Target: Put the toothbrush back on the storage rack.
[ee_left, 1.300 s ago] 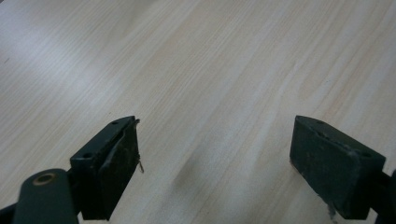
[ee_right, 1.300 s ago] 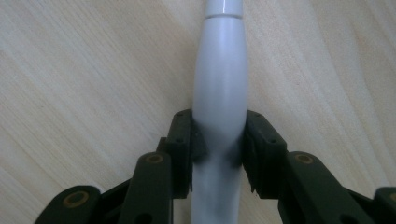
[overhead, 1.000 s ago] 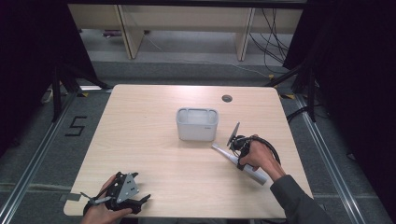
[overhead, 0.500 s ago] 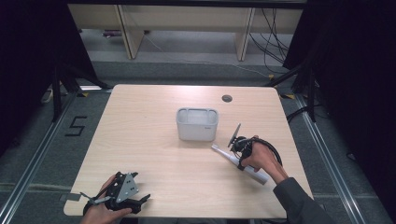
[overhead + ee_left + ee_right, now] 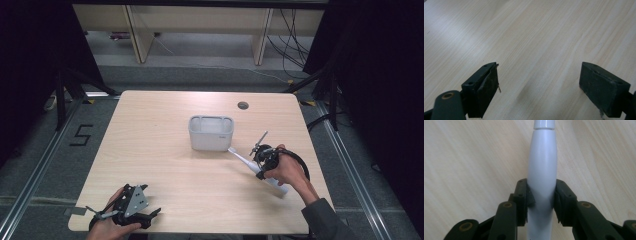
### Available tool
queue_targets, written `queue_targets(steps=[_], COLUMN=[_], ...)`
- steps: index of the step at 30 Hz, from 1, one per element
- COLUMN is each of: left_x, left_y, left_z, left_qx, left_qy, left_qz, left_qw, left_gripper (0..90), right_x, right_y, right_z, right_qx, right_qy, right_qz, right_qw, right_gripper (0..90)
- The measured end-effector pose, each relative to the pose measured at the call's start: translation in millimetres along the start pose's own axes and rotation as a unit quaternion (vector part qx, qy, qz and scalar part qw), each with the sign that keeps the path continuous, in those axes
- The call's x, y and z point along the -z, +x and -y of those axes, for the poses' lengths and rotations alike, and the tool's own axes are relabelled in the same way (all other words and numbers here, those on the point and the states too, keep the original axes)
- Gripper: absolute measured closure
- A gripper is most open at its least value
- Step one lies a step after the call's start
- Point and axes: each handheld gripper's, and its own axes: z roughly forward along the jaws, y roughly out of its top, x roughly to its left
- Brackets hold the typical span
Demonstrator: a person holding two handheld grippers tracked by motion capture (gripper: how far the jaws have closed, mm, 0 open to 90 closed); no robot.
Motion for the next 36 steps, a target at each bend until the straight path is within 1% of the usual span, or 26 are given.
queue_targets(steps=[1, 2, 3, 5, 6, 9, 10, 11, 12, 14, 15, 16, 17, 18, 19, 20, 21, 22, 24, 25, 26, 28, 29, 30, 32, 36], left_x=[-0.1, -0.1, -0.1, -0.1, -0.1, -0.3, -0.5, -0.5, -1.4, -0.8, -0.7, 0.2, -0.4, 1.0, 1.0, 0.9, 0.8, 0.7, 0.7, 0.7, 0.2, 0.9, 1.2, 1.2, 1.4, 0.8], left_y=[-0.5, -0.6, -0.8, -0.8, -0.7, -0.6, -0.5, -0.5, -1.0, -0.9, -0.8, 0.2, -1.4, -1.0, -1.0, -0.9, -1.1, -1.2, -1.3, -1.4, -2.1, -0.5, -0.8, -0.8, -0.1, -1.4], left_z=[0.1, 0.1, 0.0, 0.1, 0.3, 0.4, 0.4, 0.4, 0.8, 0.8, 0.9, -0.1, 0.1, -0.1, -0.1, -0.2, -0.3, -0.3, -0.3, -0.3, -0.1, -0.6, -0.4, -0.4, -0.6, -0.8], left_qx=[0.004, 0.003, 0.004, 0.003, 0.004, 0.005, 0.005, 0.005, 0.01, 0.007, 0.009, -0.001, 0.011, 0.006, 0.006, 0.007, 0.007, 0.007, 0.007, 0.006, 0.012, 0.002, 0.006, 0.006, 0.002, 0.01], left_qy=[0.003, 0.003, 0.003, 0.003, 0.004, 0.003, 0.004, 0.004, 0.0, 0.004, 0.003, 0.0, -0.004, 0.0, 0.0, -0.002, -0.002, -0.002, -0.002, -0.001, -0.002, -0.006, -0.003, -0.003, -0.007, -0.009], left_qz=[0.003, 0.003, 0.003, 0.002, 0.003, 0.003, 0.002, 0.002, 0.001, 0.0, 0.002, -0.004, -0.002, 0.001, 0.001, 0.003, 0.002, 0.003, 0.004, 0.003, 0.005, -0.001, 0.001, 0.001, -0.003, -0.004], left_qw=[1.0, 1.0, 1.0, 1.0, 1.0, 1.0, 1.0, 1.0, 0.9999, 1.0, 1.0, 1.0, 0.9999, 1.0, 1.0, 1.0, 1.0, 1.0, 1.0, 1.0, 0.9999, 1.0, 1.0, 1.0, 1.0, 0.9999], left_gripper=[15.2, 15.2, 15.2, 15.2, 15.2, 15.2, 15.2, 15.2, 15.2, 15.2, 15.2, 15.1, 15.3, 15.3, 15.1, 15.2, 15.2, 15.2, 15.3, 15.2, 15.2, 15.2, 15.2, 15.2, 15.2, 15.3], right_x=[8.4, 8.4, 15.4, 17.6, 23.4, 27.3, 30.5, 30.5, 33.6, 34.9, 33.2, 33.7, 33.3, 32.9, 32.9, 32.1, 32.5, 31.7, 31.9, 30.8, 29.2, 30.6, 29.6, 29.3, 30.2, 32.3], right_y=[1.1, 1.1, 2.8, 3.4, 6.2, 6.4, 6.2, 6.2, 8.3, 8.6, 7.0, 7.8, 7.8, 9.5, 9.5, 6.4, 5.1, 6.0, 4.6, 5.7, 2.9, 1.3, 1.6, 1.9, 0.0, -1.1], right_z=[3.5, 3.5, 6.9, 7.8, 10.9, 13.7, 16.0, 16.0, 17.9, 18.3, 16.7, 14.8, 12.6, 11.1, 11.1, 8.4, 8.0, 7.6, 7.5, 8.4, 8.0, 9.5, 9.4, 10.0, 10.2, 10.2], right_qx=[-0.002, -0.002, -0.001, -0.002, -0.017, -0.014, -0.009, -0.009, -0.021, -0.021, -0.011, -0.013, -0.011, -0.023, -0.023, -0.014, -0.01, -0.022, -0.017, -0.035, -0.023, -0.026, -0.035, -0.041, -0.039, -0.04], right_qy=[-0.021, -0.021, -0.054, -0.065, -0.086, -0.104, -0.128, -0.128, -0.15, -0.159, -0.212, -0.21, -0.219, -0.238, -0.238, -0.258, -0.263, -0.271, -0.267, -0.278, -0.285, -0.287, -0.297, -0.3, -0.298, -0.317], right_qz=[0.0, 0.0, -0.006, -0.008, -0.013, -0.015, -0.016, -0.016, -0.02, -0.02, -0.022, -0.022, -0.016, -0.013, -0.013, -0.022, -0.015, -0.012, -0.015, -0.01, -0.006, -0.008, -0.007, -0.008, -0.004, -0.002], right_qw=[0.9998, 0.9998, 0.9985, 0.9979, 0.996, 0.9943, 0.9916, 0.9916, 0.9883, 0.9868, 0.9769, 0.9773, 0.9755, 0.971, 0.971, 0.9657, 0.9646, 0.9622, 0.9634, 0.9599, 0.9582, 0.9574, 0.9543, 0.953, 0.9536, 0.9476], right_gripper=[66.8, 66.8, 66.8, 66.8, 66.8, 66.8, 66.8, 66.8, 66.8, 66.8, 66.8, 66.8, 66.8, 66.8, 66.8, 66.8, 66.8, 66.8, 66.8, 66.8, 66.8, 66.8, 66.7, 66.8, 66.7, 66.8])
